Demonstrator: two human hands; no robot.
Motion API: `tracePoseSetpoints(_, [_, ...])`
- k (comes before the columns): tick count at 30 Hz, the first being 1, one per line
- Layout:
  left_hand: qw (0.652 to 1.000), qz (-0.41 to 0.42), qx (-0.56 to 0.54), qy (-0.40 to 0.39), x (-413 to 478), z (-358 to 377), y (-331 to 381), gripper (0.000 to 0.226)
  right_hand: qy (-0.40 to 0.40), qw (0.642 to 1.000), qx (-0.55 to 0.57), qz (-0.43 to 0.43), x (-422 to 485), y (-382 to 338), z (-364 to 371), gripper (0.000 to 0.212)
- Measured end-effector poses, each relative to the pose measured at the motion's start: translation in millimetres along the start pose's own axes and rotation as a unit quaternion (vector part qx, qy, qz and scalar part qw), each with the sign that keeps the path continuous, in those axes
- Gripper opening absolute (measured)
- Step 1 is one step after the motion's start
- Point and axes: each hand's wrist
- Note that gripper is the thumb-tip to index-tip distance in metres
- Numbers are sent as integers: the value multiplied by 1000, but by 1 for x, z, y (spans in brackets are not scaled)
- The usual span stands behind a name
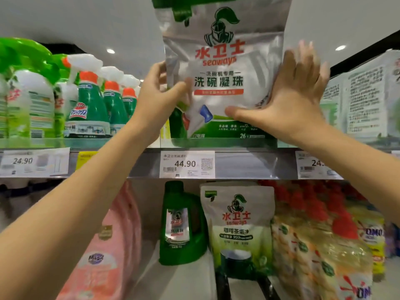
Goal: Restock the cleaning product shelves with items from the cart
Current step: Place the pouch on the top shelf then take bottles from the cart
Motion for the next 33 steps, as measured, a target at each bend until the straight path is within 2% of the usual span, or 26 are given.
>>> tracePoseSetpoints(1, [998, -39, -39, -26, 0, -2, -1, 33, 21, 999, -33, -33, -2, -1, -1, 144])
tracePoseSetpoints(3, [985, -117, -96, -82, 0, -5, -3, 25, 21, 988, -84, -124, -5, -7, -3, 142])
tracePoseSetpoints(5, [976, -149, -106, -116, 0, -6, -2, 20, -53, 967, -107, -227, 2, -17, -2, 123])
tracePoseSetpoints(7, [977, -145, -103, -113, 1, -3, -2, 27, -171, 943, -77, -275, 17, -20, 3, 104])
tracePoseSetpoints(10, [975, -148, -116, -115, 2, -1, -1, 38, -279, 921, -45, -268, 30, -17, 12, 98])
tracePoseSetpoints(13, [972, -165, -116, -117, 2, -3, 0, 45, -318, 910, -37, -263, 33, -13, 20, 92])
tracePoseSetpoints(17, [971, -180, -129, -87, 3, -2, -1, 35, -360, 888, -111, -263, 34, -13, 35, 73])
tracePoseSetpoints(19, [973, -189, -117, -70, 3, -3, -3, 39, -384, 878, -136, -253, 36, -12, 47, 63])
tracePoseSetpoints(23, [971, -198, -106, -80, 3, -3, -7, 46, -413, 861, -163, -249, 42, -4, 73, 59])
tracePoseSetpoints(30, [973, -186, -100, -90, 4, -3, -7, 30, -426, 852, -168, -255, 58, -18, 81, 64])
tracePoseSetpoints(33, [974, -183, -103, -87, 5, -3, -7, 29, -423, 852, -170, -257, 61, -14, 90, 63])
Point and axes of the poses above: each hand's wrist, its own x-axis towards the middle knuckle, its own z-axis out of the palm, y = z × x, and after that the axes turned 10 degrees about x, right-handed
